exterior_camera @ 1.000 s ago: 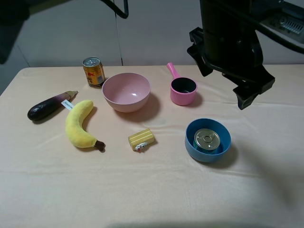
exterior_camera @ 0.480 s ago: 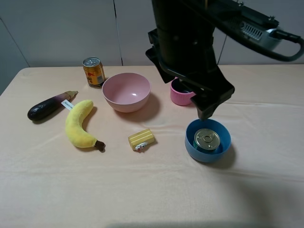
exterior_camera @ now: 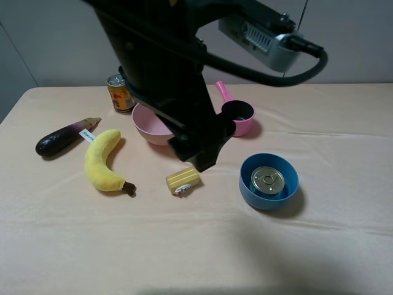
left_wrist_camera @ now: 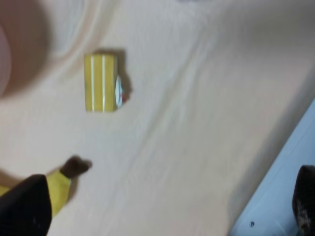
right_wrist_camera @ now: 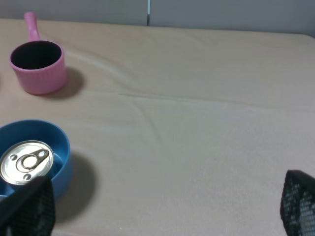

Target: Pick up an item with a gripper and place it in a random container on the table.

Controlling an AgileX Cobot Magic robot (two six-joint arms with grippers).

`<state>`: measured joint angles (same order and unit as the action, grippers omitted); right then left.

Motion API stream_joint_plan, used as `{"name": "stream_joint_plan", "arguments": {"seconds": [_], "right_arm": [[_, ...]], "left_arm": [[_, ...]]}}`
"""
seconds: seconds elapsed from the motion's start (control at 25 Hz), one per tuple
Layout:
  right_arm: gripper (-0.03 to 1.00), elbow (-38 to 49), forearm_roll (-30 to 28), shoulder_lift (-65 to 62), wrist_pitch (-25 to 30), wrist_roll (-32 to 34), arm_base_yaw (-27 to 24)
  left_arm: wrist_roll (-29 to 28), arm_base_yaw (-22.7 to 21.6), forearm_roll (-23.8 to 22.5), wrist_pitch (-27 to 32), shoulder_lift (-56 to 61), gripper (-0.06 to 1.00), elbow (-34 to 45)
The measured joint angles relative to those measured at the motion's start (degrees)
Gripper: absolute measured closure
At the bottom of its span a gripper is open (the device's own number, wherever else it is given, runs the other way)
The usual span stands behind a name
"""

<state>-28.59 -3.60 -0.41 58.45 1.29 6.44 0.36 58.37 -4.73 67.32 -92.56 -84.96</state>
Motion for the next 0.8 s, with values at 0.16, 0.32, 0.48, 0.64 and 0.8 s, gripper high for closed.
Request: {"name": "stream_joint_plan", "arguments": {"seconds": [0.16, 0.32, 0.48, 0.64, 0.8], "right_arm": [[0.27, 0.00, 0.00, 0.00, 0.00, 0.00, 0.00], [0.27, 0.00, 0.00, 0.00, 0.00, 0.00, 0.00], [0.27, 0.00, 0.00, 0.00, 0.00, 0.00, 0.00], [0.27, 0.00, 0.00, 0.00, 0.00, 0.00, 0.00], [0.27, 0.00, 0.00, 0.00, 0.00, 0.00, 0.00]], "left_arm": [[-0.36, 0.00, 0.00, 0.00, 5.97, -0.05, 5.88], [-0.36, 0.00, 0.00, 0.00, 12.14, -0.05, 11.87], [-0.36, 0.00, 0.00, 0.00, 17.64, -0.05, 17.21], [-0.36, 0.00, 0.00, 0.00, 22.13, -0.05, 21.58], [-0.36, 0.00, 0.00, 0.00, 25.67, -0.05, 25.09]]}}
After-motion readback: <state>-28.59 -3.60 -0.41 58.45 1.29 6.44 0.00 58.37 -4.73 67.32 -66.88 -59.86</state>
